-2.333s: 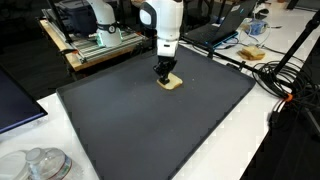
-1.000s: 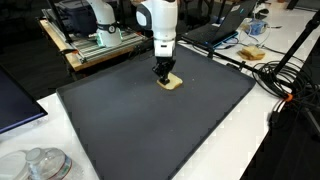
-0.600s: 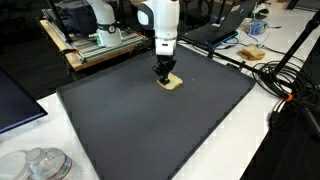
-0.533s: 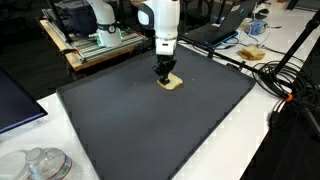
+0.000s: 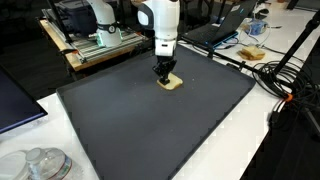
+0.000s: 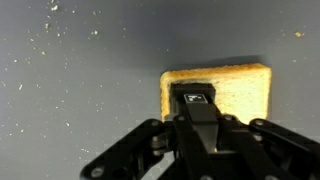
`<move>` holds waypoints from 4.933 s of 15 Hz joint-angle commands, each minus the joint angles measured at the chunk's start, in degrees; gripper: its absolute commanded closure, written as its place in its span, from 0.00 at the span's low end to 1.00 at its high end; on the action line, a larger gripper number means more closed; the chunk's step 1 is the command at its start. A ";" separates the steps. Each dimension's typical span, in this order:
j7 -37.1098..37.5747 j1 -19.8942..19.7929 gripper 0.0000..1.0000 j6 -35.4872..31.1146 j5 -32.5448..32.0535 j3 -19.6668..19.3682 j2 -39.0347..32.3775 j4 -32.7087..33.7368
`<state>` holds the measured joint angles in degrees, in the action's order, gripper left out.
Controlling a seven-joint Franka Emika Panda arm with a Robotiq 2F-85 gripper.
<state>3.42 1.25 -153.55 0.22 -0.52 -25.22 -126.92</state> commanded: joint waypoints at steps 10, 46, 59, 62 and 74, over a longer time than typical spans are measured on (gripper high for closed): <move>3.13 2.88 0.94 -4.09 -3.09 -2.37 -6.41 1.86; -3.06 -2.10 0.94 -5.69 0.41 0.96 -7.96 1.84; -1.46 -0.63 0.94 2.73 -0.15 0.52 -0.91 1.52; -1.38 -0.58 0.94 3.65 -0.10 0.63 0.10 1.04; -0.37 1.04 0.94 7.88 -1.06 0.65 8.97 -2.54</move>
<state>1.10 1.39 -147.16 0.41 0.73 -20.10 -127.19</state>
